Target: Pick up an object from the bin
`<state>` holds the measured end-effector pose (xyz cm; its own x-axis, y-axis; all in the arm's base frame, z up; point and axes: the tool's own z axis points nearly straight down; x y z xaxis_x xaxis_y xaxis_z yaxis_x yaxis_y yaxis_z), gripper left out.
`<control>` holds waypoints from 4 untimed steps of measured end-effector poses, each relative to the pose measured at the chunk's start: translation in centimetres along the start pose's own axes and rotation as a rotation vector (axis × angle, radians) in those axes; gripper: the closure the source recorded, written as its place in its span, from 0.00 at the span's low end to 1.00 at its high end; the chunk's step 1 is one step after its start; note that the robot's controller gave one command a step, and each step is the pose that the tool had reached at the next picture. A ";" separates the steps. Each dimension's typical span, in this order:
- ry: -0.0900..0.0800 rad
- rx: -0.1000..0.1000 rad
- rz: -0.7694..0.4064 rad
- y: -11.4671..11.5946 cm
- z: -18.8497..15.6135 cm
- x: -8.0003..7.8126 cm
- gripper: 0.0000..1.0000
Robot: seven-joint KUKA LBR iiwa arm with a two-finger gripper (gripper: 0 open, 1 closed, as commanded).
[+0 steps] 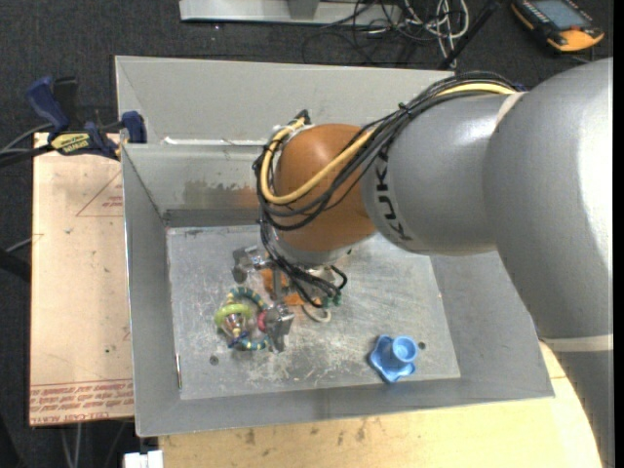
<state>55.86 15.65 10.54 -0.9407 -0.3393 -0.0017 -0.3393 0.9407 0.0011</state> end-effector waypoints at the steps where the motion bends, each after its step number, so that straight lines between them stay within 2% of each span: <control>1: 0.004 -0.001 -0.118 2.4 3.4 3.8 1.00; 2: 0.003 -0.001 -0.117 2.4 3.4 3.8 1.00; 3: 0.004 -0.001 -0.105 2.3 0.0 3.7 1.00; 4: 0.005 -0.001 -0.095 1.2 -5.8 4.5 1.00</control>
Offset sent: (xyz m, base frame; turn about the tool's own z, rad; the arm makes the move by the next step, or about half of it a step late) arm 0.0000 0.0000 0.0000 0.0000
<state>51.21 15.22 16.29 -0.9044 -0.4267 0.0032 -0.4267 0.9044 0.0023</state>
